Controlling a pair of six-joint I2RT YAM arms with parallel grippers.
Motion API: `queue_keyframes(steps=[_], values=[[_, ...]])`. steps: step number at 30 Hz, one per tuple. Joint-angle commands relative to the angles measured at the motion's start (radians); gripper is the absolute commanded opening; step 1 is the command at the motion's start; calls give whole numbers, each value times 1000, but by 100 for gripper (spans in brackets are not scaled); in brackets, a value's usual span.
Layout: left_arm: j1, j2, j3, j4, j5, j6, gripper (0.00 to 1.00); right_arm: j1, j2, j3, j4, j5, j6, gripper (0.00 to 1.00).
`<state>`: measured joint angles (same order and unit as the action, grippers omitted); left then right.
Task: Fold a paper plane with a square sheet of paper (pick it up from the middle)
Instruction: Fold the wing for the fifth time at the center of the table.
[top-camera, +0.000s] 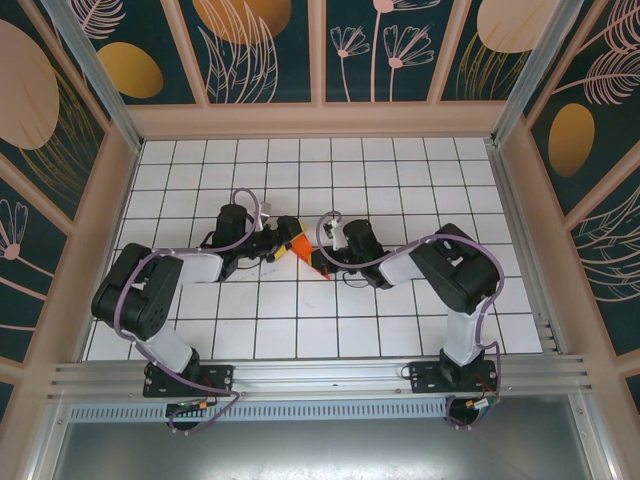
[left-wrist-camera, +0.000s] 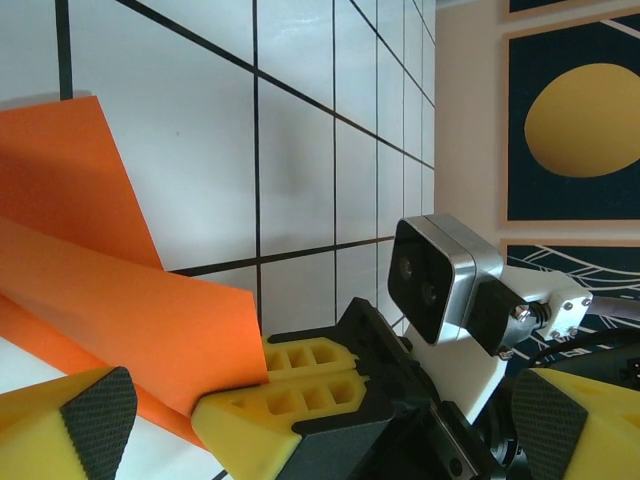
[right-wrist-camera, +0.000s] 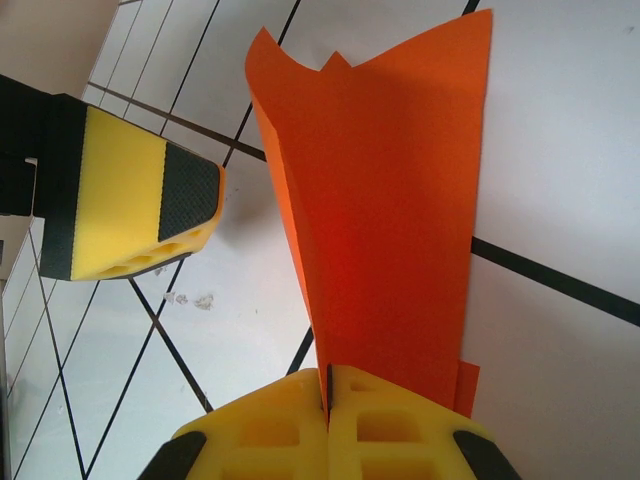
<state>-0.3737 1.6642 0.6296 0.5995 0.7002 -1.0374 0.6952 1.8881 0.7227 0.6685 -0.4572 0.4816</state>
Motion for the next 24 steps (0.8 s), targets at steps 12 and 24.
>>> queue_keyframes(steps=[12, 24], values=[[-20, 43, -7, 67, 30, -17, 97, -8, 44, 46, -47, -43, 27, 0], [-28, 100, -3, 92, 30, -29, 97, -8, 56, 49, -72, -38, 43, 0]])
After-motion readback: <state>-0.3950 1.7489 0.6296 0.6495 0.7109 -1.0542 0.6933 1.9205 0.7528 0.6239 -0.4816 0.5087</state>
